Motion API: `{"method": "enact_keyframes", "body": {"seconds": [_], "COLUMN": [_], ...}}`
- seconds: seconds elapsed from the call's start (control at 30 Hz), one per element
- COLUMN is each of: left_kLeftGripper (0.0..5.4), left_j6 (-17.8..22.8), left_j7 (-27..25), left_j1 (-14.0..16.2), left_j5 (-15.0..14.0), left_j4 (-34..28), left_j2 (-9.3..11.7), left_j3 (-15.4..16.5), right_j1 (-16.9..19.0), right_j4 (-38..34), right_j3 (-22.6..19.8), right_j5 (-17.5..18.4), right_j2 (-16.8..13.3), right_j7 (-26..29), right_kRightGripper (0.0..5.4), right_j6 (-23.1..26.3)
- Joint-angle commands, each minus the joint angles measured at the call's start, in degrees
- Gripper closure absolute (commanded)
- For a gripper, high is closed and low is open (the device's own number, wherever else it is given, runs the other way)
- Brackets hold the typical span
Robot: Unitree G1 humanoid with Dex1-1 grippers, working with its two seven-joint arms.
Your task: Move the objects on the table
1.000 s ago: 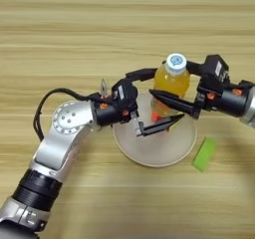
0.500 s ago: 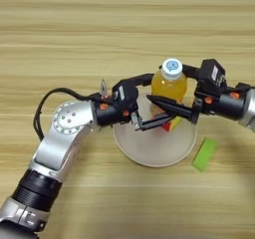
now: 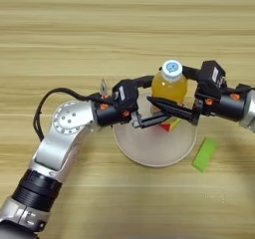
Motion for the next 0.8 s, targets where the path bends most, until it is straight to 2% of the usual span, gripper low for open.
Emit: {"method": "enact_keyframes", "body": {"seconds": [0.03, 0.43, 0.47, 0.53, 0.57, 0.8], "left_kLeftGripper": [2.06, 2.08, 2.08, 2.08, 2.09, 2.09], "left_j6": [-0.51, -1.44, -1.49, -1.65, -1.73, -2.12], "left_j7": [0.11, 0.36, 0.37, 0.35, 0.3, 0.23], "left_j1": [0.11, -0.14, -0.15, -0.21, -0.24, -0.33], "left_j5": [1.19, 1.56, 1.56, 1.55, 1.59, 1.79], "left_j4": [0.07, 1.01, 1.07, 1.26, 1.39, 1.82], "left_j2": [-0.08, -0.48, -0.5, -0.55, -0.62, -0.95], "left_j3": [-0.4, -0.17, -0.15, -0.09, -0.03, 0.23], "right_j1": [-0.53, -0.56, -0.56, -0.58, -0.59, -0.53], "right_j4": [-1.31, -0.77, -0.75, -0.67, -0.6, -0.54], "right_j3": [-0.49, -0.3, -0.29, -0.23, -0.19, -0.06], "right_j5": [0.6, 0.69, 0.68, 0.65, 0.63, 0.84], "right_j2": [0.12, 0.67, 0.7, 0.77, 0.82, 1.11], "right_j7": [0.11, 0.03, 0.01, 0.0, 0.01, 0.07], "right_kRightGripper": [1.88, 1.88, 1.59, 1.49, 1.26, 0.52], "right_j6": [-1.08, -1.16, -1.16, -1.18, -1.22, -1.42]}}
